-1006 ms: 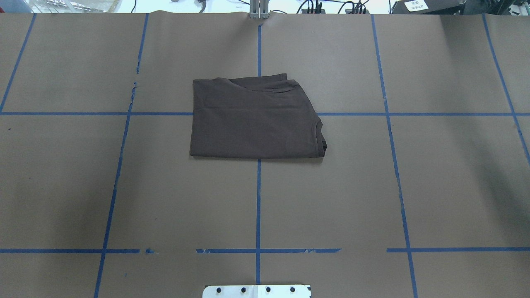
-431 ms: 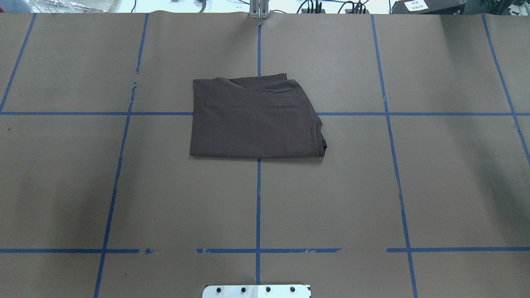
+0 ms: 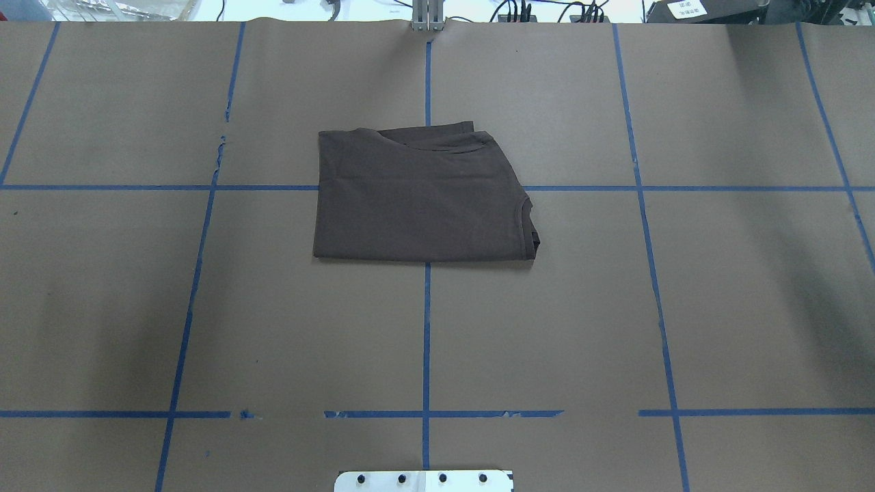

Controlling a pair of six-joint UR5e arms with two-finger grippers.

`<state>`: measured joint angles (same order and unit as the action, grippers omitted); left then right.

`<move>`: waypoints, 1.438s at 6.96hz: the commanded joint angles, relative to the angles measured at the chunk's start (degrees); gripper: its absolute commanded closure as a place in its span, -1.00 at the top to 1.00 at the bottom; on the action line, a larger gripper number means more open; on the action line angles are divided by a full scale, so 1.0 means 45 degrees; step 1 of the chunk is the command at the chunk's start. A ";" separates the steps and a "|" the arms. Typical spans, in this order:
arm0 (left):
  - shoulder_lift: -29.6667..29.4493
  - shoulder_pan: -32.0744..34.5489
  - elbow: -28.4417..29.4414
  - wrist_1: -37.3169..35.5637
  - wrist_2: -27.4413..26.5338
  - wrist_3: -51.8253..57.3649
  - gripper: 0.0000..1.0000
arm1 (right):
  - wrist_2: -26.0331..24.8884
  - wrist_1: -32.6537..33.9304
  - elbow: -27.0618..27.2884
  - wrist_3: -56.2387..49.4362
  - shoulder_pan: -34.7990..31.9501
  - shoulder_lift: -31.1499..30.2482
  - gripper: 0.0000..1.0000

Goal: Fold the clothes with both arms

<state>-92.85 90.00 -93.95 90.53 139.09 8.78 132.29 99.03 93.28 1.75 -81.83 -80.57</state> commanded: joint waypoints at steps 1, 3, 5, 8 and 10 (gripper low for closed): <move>-0.0128 -0.0001 -0.0117 0.0118 0.0008 0.0022 1.00 | -0.0002 0.0006 -0.0063 0.0021 0.0000 0.0169 1.00; -0.0129 -0.0001 -0.0099 0.0098 -0.0031 0.0022 1.00 | 0.0056 0.0006 -0.0044 0.0079 -0.0019 0.0151 1.00; -0.0070 0.0018 -0.0138 0.0098 -0.0031 0.0022 1.00 | 0.0172 0.0006 0.0014 0.0099 0.0000 0.0170 1.00; -0.0089 -0.0001 -0.0119 0.0098 -0.0012 0.0003 1.00 | 0.0739 0.0026 -0.0025 0.0157 -0.0019 0.0151 1.00; -0.0051 -0.0001 -0.0118 0.0098 -0.0012 0.0003 1.00 | 0.0759 -0.0033 0.0014 0.0196 -0.0019 0.0053 1.00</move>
<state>-93.20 90.00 -94.49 90.93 139.04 8.80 135.63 99.04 93.20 2.50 -81.91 -80.06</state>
